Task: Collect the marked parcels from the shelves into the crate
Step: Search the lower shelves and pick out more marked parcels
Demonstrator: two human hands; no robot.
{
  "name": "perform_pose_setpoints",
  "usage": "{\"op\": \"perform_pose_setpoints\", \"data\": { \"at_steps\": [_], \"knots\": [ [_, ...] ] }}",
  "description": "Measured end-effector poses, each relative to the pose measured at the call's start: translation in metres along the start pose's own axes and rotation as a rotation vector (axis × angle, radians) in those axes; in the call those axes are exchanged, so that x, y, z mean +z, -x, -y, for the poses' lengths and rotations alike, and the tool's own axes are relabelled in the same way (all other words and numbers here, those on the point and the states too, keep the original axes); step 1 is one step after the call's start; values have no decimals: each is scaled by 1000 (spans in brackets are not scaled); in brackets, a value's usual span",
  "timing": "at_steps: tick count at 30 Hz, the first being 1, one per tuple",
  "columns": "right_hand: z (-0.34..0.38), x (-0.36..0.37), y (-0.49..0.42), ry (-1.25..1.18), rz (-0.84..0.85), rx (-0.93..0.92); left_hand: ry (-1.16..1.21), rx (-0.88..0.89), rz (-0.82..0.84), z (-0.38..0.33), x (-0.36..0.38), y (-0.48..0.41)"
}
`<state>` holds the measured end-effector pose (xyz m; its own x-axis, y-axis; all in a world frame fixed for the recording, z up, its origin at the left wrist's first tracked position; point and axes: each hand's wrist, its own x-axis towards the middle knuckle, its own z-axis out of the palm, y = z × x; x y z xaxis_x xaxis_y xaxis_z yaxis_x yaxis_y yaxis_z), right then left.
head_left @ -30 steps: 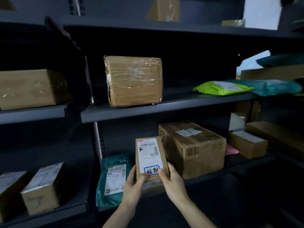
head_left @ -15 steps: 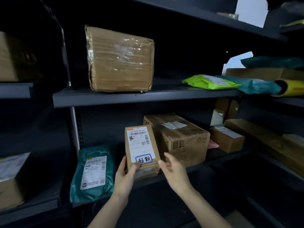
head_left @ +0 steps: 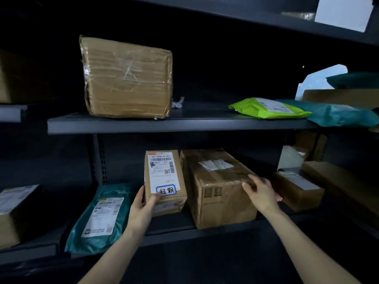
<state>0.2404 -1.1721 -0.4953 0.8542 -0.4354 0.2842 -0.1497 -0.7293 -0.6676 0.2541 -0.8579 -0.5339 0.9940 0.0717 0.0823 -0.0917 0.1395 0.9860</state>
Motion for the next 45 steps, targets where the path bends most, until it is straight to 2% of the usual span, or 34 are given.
{"op": "perform_pose_setpoints", "data": {
  "at_steps": [5, 11, 14, 18, 21, 28, 34, 39, 45],
  "knots": [
    [6, 29, 3, -94, -4, -168, 20, 34, -42, -9, -1, -10],
    [9, 44, -3, -188, 5, -211, 54, 208, -67, -28, -11, -16],
    [0, 42, -5, -302, 17, -198, 18, 213, -48, -22, -11, -15],
    [-38, 36, -10, -325, -89, -95, 15, 147, -72, 0, -18, -24],
    [-71, 34, -21, -214, -101, -48, -14, 103, -84, 17, -21, -25],
    [-108, 40, -67, 199, -38, -131, -74, 87, -193, 45, -8, -22],
    [-127, 54, -104, 469, 41, -154, -93, 81, -218, 58, 0, -31],
    [-136, 67, -114, 683, -14, -194, -84, 74, -213, 66, 2, -34],
    [-141, 66, -105, 608, -76, -227, -110, 72, -216, 64, 3, -32]
  ]
}}
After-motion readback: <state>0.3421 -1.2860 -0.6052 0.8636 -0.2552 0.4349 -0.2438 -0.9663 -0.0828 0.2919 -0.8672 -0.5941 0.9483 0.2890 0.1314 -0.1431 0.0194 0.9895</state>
